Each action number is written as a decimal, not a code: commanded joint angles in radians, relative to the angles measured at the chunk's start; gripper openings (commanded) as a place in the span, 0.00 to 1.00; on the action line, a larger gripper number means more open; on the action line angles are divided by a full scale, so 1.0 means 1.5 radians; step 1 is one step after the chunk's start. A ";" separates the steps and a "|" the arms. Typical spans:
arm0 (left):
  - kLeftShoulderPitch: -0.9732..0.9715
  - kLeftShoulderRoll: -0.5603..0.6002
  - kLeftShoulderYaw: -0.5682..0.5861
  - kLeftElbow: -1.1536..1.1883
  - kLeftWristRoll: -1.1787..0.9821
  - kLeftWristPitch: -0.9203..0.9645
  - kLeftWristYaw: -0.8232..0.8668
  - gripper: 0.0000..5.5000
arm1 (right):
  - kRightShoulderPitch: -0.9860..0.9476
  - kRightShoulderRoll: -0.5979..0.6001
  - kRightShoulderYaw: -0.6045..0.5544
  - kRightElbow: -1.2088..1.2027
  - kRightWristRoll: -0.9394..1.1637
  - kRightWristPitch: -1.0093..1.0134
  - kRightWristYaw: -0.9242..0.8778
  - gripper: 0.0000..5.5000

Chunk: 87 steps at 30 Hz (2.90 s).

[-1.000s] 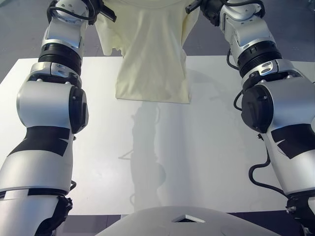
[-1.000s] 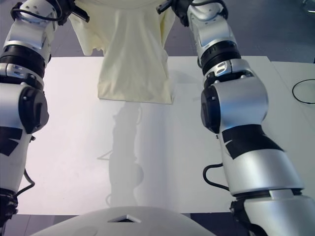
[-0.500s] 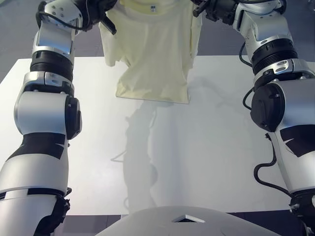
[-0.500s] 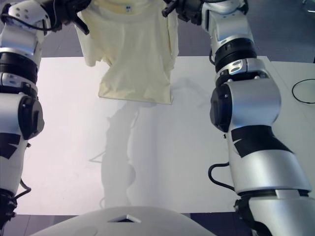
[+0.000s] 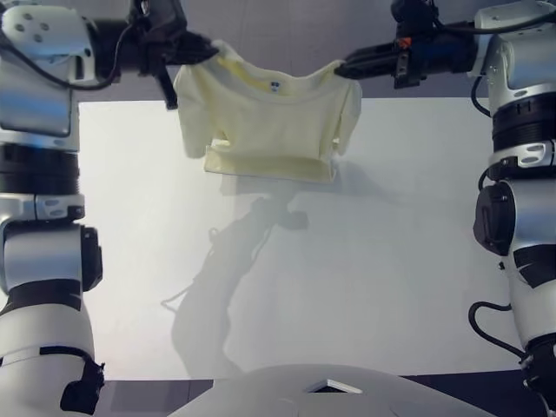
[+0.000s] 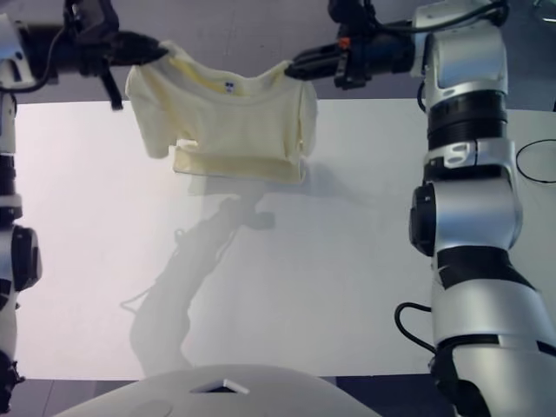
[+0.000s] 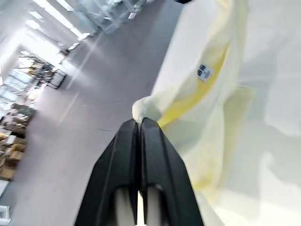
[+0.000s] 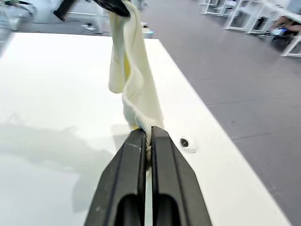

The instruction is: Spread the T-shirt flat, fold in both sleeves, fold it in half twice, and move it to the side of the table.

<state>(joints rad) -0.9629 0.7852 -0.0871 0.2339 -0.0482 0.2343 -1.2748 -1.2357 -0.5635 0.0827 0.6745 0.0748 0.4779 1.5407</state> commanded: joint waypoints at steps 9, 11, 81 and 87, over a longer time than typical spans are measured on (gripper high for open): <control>0.184 0.158 0.024 -0.305 -0.165 0.117 -0.172 0.00 | 0.218 -0.189 0.092 -0.427 0.239 0.189 0.049 0.00; 0.212 0.178 0.034 -0.344 -0.195 0.131 -0.187 0.00 | 0.254 -0.214 0.104 -0.474 0.255 0.178 0.048 0.00; 0.021 -0.023 -0.092 0.081 0.070 -0.066 -0.063 0.00 | 0.019 0.037 0.082 0.226 -0.138 -0.350 -0.045 0.00; 0.175 0.054 -0.094 -0.158 0.001 0.039 -0.149 0.00 | 0.139 -0.025 0.133 -0.008 -0.067 -0.243 0.048 0.00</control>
<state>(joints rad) -0.7902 0.7937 -0.2281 0.1406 -0.0032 0.2355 -1.4401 -1.1121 -0.5339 0.2297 0.8366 -0.0997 0.0358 1.5745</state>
